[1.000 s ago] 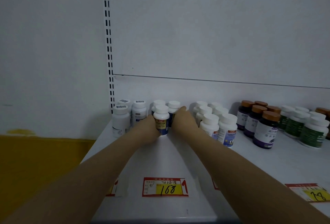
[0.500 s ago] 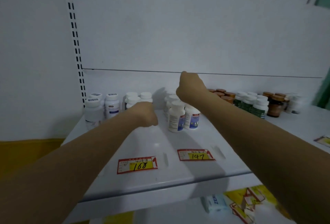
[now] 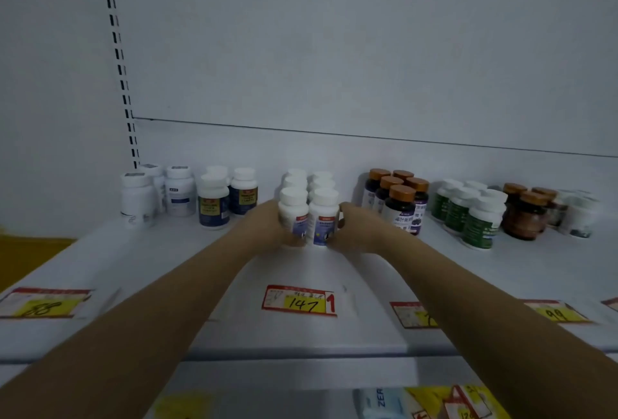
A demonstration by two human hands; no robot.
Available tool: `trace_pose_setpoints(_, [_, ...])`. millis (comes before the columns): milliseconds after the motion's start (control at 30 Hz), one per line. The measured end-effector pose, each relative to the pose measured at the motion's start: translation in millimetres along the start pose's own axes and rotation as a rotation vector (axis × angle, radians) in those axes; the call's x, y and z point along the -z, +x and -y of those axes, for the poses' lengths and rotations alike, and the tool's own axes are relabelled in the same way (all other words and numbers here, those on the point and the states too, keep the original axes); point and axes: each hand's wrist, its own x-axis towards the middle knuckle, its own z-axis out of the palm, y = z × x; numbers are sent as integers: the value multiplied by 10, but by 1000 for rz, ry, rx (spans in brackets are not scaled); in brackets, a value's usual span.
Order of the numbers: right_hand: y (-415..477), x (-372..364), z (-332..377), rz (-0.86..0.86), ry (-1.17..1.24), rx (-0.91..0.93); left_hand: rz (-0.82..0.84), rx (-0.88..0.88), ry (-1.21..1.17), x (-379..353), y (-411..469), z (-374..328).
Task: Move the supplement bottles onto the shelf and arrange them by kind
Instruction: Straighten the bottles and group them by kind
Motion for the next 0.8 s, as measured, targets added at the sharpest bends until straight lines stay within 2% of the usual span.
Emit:
trace_pose_setpoints(100, [-2,-5,-30,15,50,85,-102,99,-50,-69,21,12])
trace_pose_setpoints(200, [8,7,-42,17,47,95,-137,138,-117,-92,39,21])
trace_pose_setpoints(433, [40,-8,-138,10,151,72,-126,111,-110,-94,80,50])
trace_pose_setpoints(800, [74,-43,-135,12,171,29,-108,82,-109,-116,71,96])
